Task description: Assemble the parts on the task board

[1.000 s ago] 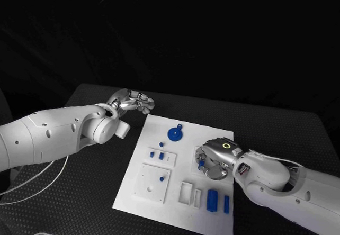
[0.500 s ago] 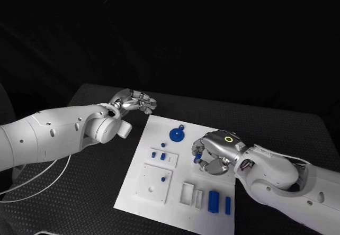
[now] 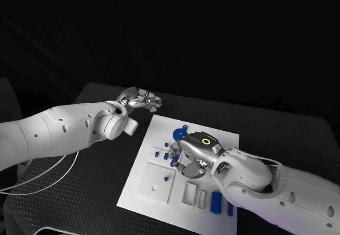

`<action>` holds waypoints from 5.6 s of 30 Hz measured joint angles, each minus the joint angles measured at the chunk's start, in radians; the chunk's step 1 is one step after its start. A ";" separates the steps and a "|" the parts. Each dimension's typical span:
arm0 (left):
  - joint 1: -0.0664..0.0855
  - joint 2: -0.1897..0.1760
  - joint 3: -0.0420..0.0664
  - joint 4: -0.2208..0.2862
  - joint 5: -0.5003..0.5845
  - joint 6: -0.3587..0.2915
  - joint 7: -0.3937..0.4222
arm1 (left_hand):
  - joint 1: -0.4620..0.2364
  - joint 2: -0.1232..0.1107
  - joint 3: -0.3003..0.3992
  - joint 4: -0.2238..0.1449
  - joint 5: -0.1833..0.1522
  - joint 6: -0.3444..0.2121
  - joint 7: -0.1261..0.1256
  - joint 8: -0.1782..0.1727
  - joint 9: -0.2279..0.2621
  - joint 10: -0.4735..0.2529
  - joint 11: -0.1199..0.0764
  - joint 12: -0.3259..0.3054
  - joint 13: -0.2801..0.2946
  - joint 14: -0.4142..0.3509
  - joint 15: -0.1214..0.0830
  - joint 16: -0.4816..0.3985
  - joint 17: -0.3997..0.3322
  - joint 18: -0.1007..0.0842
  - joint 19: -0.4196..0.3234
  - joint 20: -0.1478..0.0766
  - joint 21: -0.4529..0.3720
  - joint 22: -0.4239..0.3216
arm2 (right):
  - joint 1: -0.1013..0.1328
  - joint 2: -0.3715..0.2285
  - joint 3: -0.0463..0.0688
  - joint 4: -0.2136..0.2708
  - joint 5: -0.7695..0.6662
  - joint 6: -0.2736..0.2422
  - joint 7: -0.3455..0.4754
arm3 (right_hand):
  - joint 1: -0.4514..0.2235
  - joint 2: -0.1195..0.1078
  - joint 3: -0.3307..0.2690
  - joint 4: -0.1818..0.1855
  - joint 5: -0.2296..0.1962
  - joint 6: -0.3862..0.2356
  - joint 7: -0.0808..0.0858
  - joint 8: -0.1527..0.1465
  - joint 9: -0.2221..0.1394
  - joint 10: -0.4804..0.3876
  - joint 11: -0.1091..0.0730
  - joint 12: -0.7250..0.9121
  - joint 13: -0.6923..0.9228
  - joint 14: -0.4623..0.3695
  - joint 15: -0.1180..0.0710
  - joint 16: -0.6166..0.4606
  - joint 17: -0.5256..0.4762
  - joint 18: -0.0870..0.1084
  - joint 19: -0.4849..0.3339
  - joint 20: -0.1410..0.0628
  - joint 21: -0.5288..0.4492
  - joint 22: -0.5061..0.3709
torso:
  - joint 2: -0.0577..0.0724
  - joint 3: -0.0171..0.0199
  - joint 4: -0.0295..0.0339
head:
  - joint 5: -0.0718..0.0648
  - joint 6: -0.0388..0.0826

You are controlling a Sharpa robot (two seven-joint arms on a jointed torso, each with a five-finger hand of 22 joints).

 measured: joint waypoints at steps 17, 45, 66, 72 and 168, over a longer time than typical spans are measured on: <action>0.000 0.056 0.000 -0.051 0.010 0.001 0.001 | 0.000 0.000 0.000 0.000 0.000 0.000 0.000 0.000 0.000 0.000 0.000 0.000 0.000 0.000 0.000 -0.004 0.002 0.000 0.000 0.000 0.000 0.001 | -0.080 0.146 -0.049 -0.087 -0.014 -0.002 0.024 | 0.000 0.000 0.000 0.000 0.000 -0.001 0.001 0.001 0.005 0.002 0.002 -0.004 0.000 0.000 0.001 0.000 0.000 0.000 0.002 0.001 0.000 0.000 | -0.014 -0.0120 0.0087 | 0.027 -0.010; 0.000 0.059 0.000 -0.050 0.013 0.004 0.001 | 0.000 0.000 0.000 0.000 0.000 0.000 0.000 0.000 0.000 0.000 0.000 0.000 0.000 0.000 0.000 -0.004 0.005 0.000 0.000 0.000 -0.004 0.002 | -0.099 0.177 -0.064 -0.150 -0.045 0.011 0.036 | 0.000 0.000 -0.002 -0.002 -0.003 -0.005 0.001 0.001 0.005 0.000 0.004 -0.002 0.000 0.005 0.000 0.000 0.000 0.000 0.001 0.002 0.000 0.000 | -0.013 -0.0101 0.0055 | 0.047 -0.028; 0.000 0.059 0.000 -0.047 0.013 0.007 0.001 | 0.000 0.000 0.000 0.000 0.000 0.000 0.000 0.000 -0.001 0.000 0.000 0.000 0.000 0.003 0.003 -0.008 0.007 0.000 0.000 0.000 -0.004 0.001 | -0.099 0.187 -0.069 -0.173 -0.071 0.023 0.035 | 0.000 0.000 -0.004 -0.001 -0.004 -0.005 0.002 -0.003 0.006 -0.004 0.004 -0.004 0.004 0.006 0.003 0.000 -0.001 0.000 0.003 0.004 0.000 0.000 | -0.014 -0.0109 0.0054 | 0.046 -0.031; 0.000 0.059 0.000 -0.046 0.013 0.007 0.001 | 0.000 0.000 0.000 0.000 0.000 0.000 0.000 0.000 -0.001 0.000 0.000 0.000 0.000 0.003 0.003 -0.008 0.007 0.000 0.000 0.000 -0.004 0.002 | -0.099 0.192 -0.073 -0.174 -0.078 0.026 0.034 | 0.000 0.000 -0.002 -0.005 0.000 -0.007 0.003 0.001 0.006 -0.004 0.004 -0.006 0.010 0.006 0.003 0.000 -0.001 0.000 0.003 0.004 0.000 0.000 | -0.014 -0.0114 0.0053 | 0.046 -0.031; -0.021 0.007 -0.005 -0.013 0.047 0.056 0.008 | -0.158 -0.024 -0.134 0.050 0.014 -0.010 0.005 0.000 -0.010 -0.015 0.007 0.000 -0.007 0.011 0.003 -0.065 0.071 0.000 0.000 0.000 -0.036 0.026 | 0.091 -0.328 -0.076 0.032 0.886 0.405 -0.261 | -0.355 0.104 -0.392 0.069 0.125 -0.084 -0.022 -0.042 0.114 -0.119 -0.056 1.085 0.990 0.037 -0.067 0.164 0.155 0.020 0.062 -0.055 0.079 0.000 | -0.032 0.0066 -0.0336 | -0.124 0.007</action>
